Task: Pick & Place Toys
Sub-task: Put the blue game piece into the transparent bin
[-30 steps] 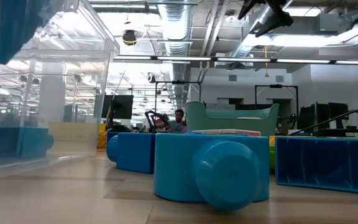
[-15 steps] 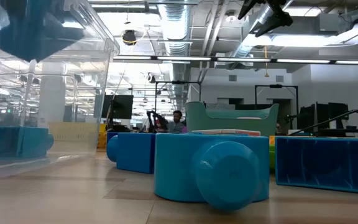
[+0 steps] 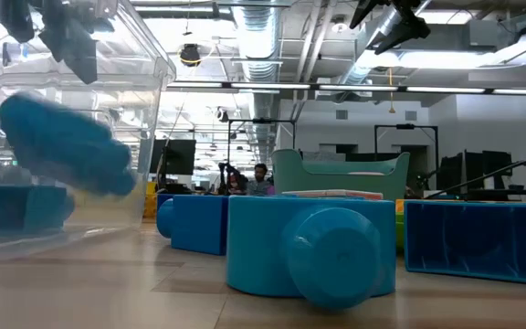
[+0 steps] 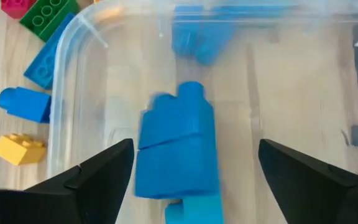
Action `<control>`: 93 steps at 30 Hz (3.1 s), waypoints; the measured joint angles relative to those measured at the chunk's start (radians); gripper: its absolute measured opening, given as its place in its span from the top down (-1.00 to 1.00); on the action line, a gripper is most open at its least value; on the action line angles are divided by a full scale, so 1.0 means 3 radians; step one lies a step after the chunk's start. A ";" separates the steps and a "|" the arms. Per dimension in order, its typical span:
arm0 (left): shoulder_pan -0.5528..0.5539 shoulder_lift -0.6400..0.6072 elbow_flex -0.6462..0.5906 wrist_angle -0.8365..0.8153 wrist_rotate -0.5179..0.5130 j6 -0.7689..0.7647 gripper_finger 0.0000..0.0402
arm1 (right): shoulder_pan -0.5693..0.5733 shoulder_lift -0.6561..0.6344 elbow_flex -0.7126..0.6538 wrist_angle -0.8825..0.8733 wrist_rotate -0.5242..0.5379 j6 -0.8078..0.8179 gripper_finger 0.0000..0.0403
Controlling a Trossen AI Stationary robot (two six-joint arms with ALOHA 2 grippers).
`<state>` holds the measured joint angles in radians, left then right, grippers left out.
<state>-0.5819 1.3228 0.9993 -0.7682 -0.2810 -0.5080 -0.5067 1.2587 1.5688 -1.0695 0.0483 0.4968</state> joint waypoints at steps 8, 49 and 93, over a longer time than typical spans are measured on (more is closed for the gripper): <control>0.0000 -0.0222 0.0000 0.0037 -0.0004 -0.0018 -0.70 | 0.0000 0.0000 0.0000 -0.0020 0.0000 -0.0001 -0.92; 0.2529 0.0401 0.1458 -0.0258 -0.0164 0.0342 -0.50 | 0.0000 0.0000 0.0000 -0.0114 0.0000 0.0130 -0.92; 0.2692 0.2411 0.1437 -0.1219 0.1432 -0.0516 -0.50 | 0.0073 0.0187 0.0001 0.0001 -0.0085 0.0091 -0.92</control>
<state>0.2257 2.0460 1.4304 -1.1341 0.1487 -0.6628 -0.4847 1.3148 1.5692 -1.0691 0.0227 0.5240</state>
